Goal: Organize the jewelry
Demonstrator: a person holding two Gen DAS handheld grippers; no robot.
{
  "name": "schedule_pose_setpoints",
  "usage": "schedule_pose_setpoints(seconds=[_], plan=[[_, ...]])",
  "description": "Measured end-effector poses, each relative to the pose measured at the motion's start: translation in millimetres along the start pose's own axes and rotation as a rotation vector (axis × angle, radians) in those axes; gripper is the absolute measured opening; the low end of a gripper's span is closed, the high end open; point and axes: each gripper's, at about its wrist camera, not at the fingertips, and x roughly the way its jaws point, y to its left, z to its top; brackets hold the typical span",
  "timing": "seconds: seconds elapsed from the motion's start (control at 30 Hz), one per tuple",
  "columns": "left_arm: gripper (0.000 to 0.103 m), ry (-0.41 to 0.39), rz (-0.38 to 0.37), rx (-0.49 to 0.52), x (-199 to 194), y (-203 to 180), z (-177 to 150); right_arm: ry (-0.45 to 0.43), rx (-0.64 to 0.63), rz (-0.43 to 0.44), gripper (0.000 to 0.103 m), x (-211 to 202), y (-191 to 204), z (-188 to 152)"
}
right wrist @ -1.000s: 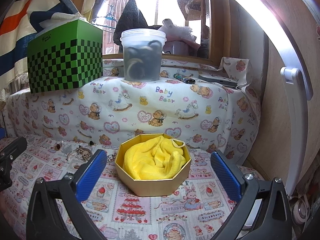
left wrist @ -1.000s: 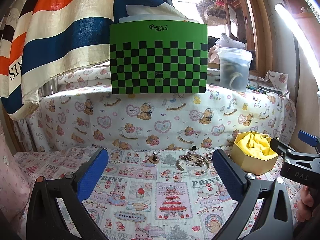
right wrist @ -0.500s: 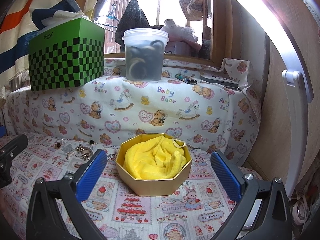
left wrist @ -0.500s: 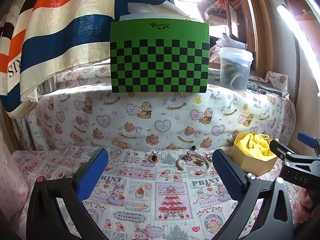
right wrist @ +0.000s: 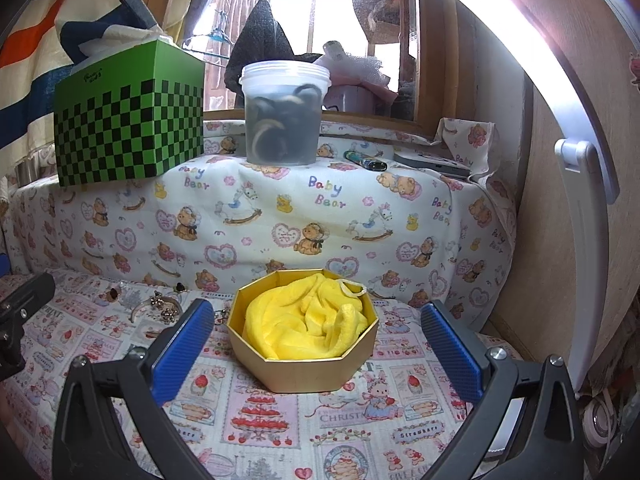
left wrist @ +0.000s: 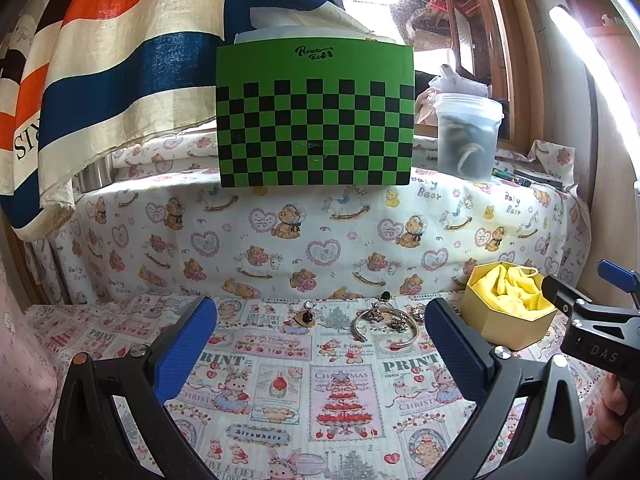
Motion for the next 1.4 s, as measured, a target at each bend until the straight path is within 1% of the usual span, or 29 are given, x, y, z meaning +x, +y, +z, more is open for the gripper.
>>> schedule_pose_setpoints(seconds=[0.17, 0.3, 0.47, 0.57, 0.67, 0.8, 1.0, 1.07, 1.13, 1.2, 1.27, 1.3, 1.33, 1.4], plan=[[0.103, 0.006, 0.005, 0.006, 0.4, -1.0, -0.7, 0.003, -0.009, 0.003, 0.103, 0.5, 0.4, -0.3], [0.103, 0.023, 0.035, 0.003, 3.3, 0.7, -0.4, 0.009, -0.008, 0.004, 0.103, 1.1, 0.6, -0.5], [0.103, 0.029, 0.032, -0.001, 4.9, -0.1, -0.7, 0.016, -0.001, 0.005, 0.103, 2.8, 0.4, 0.2], [0.103, 0.012, 0.066, -0.012, 1.6, 1.2, -1.2, 0.016, -0.006, 0.009, 0.103, 2.5, 0.3, -0.2], [0.103, 0.006, 0.047, 0.008, 0.1, -2.9, -1.4, 0.019, -0.011, 0.01, 0.103, 3.4, 1.9, -0.2], [0.103, -0.026, 0.039, 0.032, -6.6, -7.9, -1.4, 0.02, -0.01, 0.008, 0.103, 3.8, 2.3, 0.3], [0.103, -0.034, 0.041, 0.019, -7.8, -7.1, -0.1, 0.018, -0.008, 0.002, 0.103, 3.1, 1.7, -0.3], [0.103, -0.032, 0.029, 0.017, -7.9, -4.9, -0.6, 0.017, -0.011, 0.004, 0.103, 3.0, 1.8, -0.5], [0.103, -0.015, 0.027, 0.043, -6.5, -5.9, 1.4, 0.022, -0.013, 0.008, 0.103, 4.3, 2.6, -0.4], [0.103, 0.021, 0.009, 0.075, -7.2, -10.3, 11.8, 0.036, -0.015, 0.016, 0.103, 6.1, 1.5, -0.4], [0.103, -0.011, -0.017, 0.066, -17.3, -11.2, 23.8, 0.07, -0.004, 0.049, 0.103, 8.8, -1.8, 1.1], [0.103, -0.005, -0.021, 0.058, -19.5, -12.1, 32.5, 0.074, 0.011, 0.062, 0.103, 8.8, -4.6, 2.2], [0.103, 0.024, -0.028, 0.057, -17.7, -13.3, 41.1, 0.07, 0.023, 0.063, 0.103, 8.3, -7.4, 3.1], [0.103, 0.131, -0.042, 0.051, -5.9, -16.6, 58.2, 0.068, 0.03, 0.054, 0.103, 8.3, -11.4, 4.1]])
